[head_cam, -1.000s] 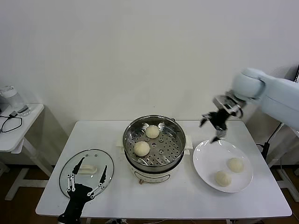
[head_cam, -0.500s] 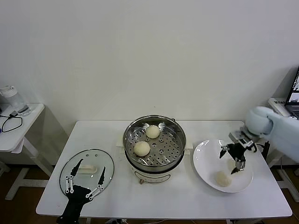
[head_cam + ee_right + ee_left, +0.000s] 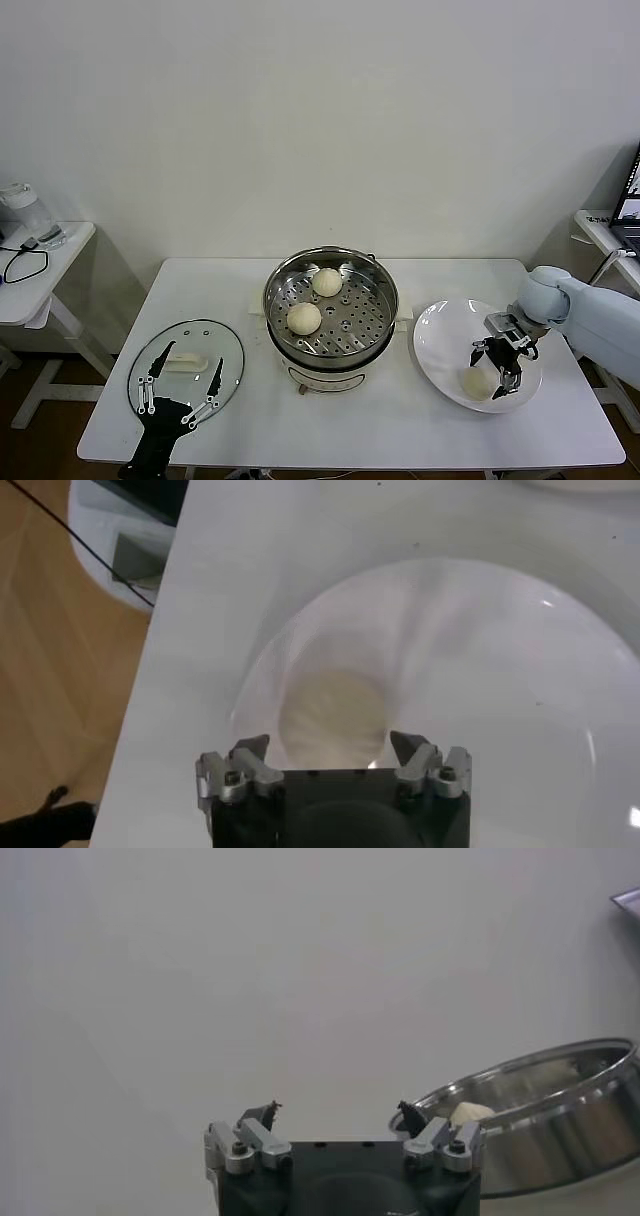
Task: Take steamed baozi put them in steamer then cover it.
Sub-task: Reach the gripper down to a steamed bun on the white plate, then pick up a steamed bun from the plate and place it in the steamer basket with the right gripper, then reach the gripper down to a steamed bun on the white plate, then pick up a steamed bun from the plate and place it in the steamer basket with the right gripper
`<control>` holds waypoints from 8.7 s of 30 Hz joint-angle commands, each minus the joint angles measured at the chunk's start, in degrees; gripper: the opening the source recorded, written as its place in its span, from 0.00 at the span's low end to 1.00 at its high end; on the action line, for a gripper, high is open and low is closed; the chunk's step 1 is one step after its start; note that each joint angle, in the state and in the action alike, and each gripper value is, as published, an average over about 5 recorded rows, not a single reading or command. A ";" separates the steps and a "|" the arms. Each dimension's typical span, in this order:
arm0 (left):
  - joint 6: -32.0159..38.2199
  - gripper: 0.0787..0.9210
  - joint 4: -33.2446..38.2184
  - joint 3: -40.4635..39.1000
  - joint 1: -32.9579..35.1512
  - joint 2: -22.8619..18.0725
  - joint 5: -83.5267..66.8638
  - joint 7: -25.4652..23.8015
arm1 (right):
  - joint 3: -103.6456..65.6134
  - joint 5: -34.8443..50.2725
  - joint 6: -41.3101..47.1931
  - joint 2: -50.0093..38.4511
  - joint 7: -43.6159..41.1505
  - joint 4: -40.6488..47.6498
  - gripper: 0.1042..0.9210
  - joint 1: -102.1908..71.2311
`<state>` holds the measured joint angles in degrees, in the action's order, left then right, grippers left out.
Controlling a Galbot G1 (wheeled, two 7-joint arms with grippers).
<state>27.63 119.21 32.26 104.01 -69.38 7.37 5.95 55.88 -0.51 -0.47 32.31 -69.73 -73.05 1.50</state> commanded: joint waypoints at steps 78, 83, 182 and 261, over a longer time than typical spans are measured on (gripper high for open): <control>1.84 0.88 1.07 1.13 1.12 -0.07 0.04 0.36 | 15.40 -13.83 -40.51 30.02 -0.65 -15.21 0.69 26.63; 1.88 0.88 1.00 1.23 1.13 -0.07 0.04 0.38 | 15.19 -14.19 -40.52 30.02 -0.52 -15.23 0.75 26.74; 0.91 0.88 0.96 0.49 -0.13 0.93 0.30 0.29 | 12.02 13.38 2.77 8.78 -8.54 10.18 0.68 32.34; -0.41 0.88 2.87 0.50 -0.75 1.68 -0.05 0.75 | 13.84 21.94 0.60 22.73 5.64 -4.33 0.88 34.24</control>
<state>28.16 121.25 32.88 103.44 -67.98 7.22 6.48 79.84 20.97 6.84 64.70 -68.80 -68.04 35.49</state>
